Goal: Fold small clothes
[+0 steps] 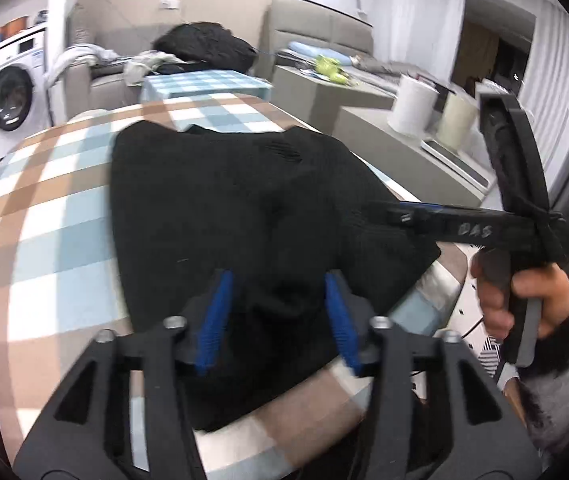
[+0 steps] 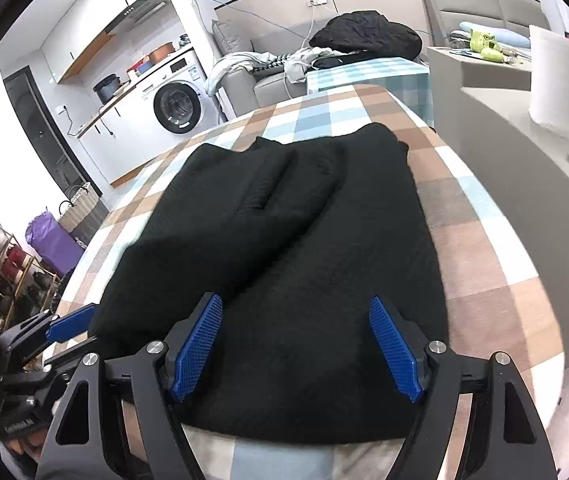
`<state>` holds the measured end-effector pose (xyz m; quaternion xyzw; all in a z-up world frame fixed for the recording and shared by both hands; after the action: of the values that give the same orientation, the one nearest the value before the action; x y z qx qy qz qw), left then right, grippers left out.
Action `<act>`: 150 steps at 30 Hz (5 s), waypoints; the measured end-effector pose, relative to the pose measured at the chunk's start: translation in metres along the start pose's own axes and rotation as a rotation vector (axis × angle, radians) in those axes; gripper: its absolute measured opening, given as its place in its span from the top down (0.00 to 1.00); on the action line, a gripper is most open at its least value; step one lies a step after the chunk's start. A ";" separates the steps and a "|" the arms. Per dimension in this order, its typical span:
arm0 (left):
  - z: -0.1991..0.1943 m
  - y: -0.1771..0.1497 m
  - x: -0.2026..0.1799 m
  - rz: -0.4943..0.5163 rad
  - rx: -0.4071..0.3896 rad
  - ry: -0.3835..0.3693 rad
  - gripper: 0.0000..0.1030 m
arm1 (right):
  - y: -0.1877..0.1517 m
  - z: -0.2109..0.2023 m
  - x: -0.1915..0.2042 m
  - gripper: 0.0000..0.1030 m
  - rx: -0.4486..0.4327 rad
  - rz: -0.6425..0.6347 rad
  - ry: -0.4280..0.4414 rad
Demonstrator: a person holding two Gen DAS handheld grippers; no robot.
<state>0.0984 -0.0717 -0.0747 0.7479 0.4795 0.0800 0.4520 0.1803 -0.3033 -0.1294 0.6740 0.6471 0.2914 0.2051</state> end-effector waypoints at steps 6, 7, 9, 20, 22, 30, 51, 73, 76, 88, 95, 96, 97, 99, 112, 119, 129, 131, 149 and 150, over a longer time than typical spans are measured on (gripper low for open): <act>-0.042 -0.009 0.042 -0.103 -0.086 0.033 0.41 | 0.006 -0.001 0.008 0.24 0.057 0.054 0.181; -0.044 -0.010 0.047 -0.111 -0.090 0.047 0.41 | 0.008 -0.001 0.012 0.24 0.064 0.059 0.208; -0.050 -0.017 0.054 -0.122 -0.090 0.067 0.41 | 0.010 0.001 0.020 0.25 0.080 0.078 0.236; 0.009 -0.045 0.015 -0.003 0.070 0.003 0.39 | 0.022 0.010 0.025 0.23 0.156 0.184 0.282; 0.018 -0.051 0.006 0.039 0.103 0.006 0.39 | 0.021 0.012 0.023 0.22 0.171 0.193 0.291; 0.016 -0.055 -0.001 0.026 0.098 -0.022 0.38 | 0.031 0.018 0.038 0.22 0.185 0.162 0.285; -0.036 -0.042 0.075 -0.220 -0.049 0.068 0.38 | -0.004 0.004 -0.019 0.45 0.176 0.196 0.315; -0.015 -0.050 0.066 -0.181 0.044 0.066 0.37 | -0.010 -0.013 0.012 0.87 0.170 -0.002 0.333; -0.018 -0.048 0.072 -0.196 0.033 0.077 0.37 | -0.023 0.005 0.006 0.87 0.238 -0.041 0.201; 0.009 -0.029 0.051 -0.145 0.065 0.021 0.37 | -0.017 0.010 -0.007 0.90 0.229 0.044 0.230; 0.014 -0.044 0.040 -0.058 0.117 0.066 0.36 | -0.025 0.002 -0.010 0.83 0.200 -0.093 0.114; 0.012 -0.043 0.041 -0.066 0.117 0.060 0.36 | -0.019 -0.006 -0.009 0.78 0.165 -0.088 0.119; 0.011 -0.043 0.042 -0.074 0.114 0.056 0.36 | -0.017 -0.010 -0.005 0.66 0.138 -0.081 0.122; 0.007 -0.042 0.046 -0.096 0.102 0.045 0.36 | -0.002 -0.017 0.000 0.63 0.087 -0.070 0.151; -0.009 -0.038 0.074 -0.173 0.042 0.054 0.36 | 0.089 0.113 0.058 0.90 0.258 -0.112 0.106; -0.010 -0.034 0.078 -0.171 0.020 0.060 0.36 | 0.117 0.047 0.058 0.94 -0.032 -0.106 0.049; -0.001 -0.039 0.081 -0.175 0.055 0.085 0.36 | 0.041 0.066 0.035 0.59 0.270 -0.108 0.216; 0.000 -0.038 0.081 -0.169 0.058 0.081 0.36 | 0.010 0.043 0.024 0.59 0.257 -0.083 0.293; 0.006 -0.041 0.072 -0.152 0.068 0.070 0.36 | -0.027 0.006 0.029 0.93 0.097 -0.186 0.424; 0.006 -0.041 0.072 -0.149 0.066 0.068 0.36 | -0.027 -0.004 0.030 0.93 0.051 -0.192 0.411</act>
<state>0.1131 -0.0133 -0.1313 0.7214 0.5513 0.0555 0.4155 0.1566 -0.2718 -0.1401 0.5406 0.7438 0.3852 0.0784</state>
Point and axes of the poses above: each gripper's, at about its wrist camera, not at the fingertips, and z roughly the way its jaws point, x to its left, y to its top, the point moved 2 cm from there along z, roughly the way its jaws point, and after that the axes turned 13 degrees about -y, right-handed, at the moved point
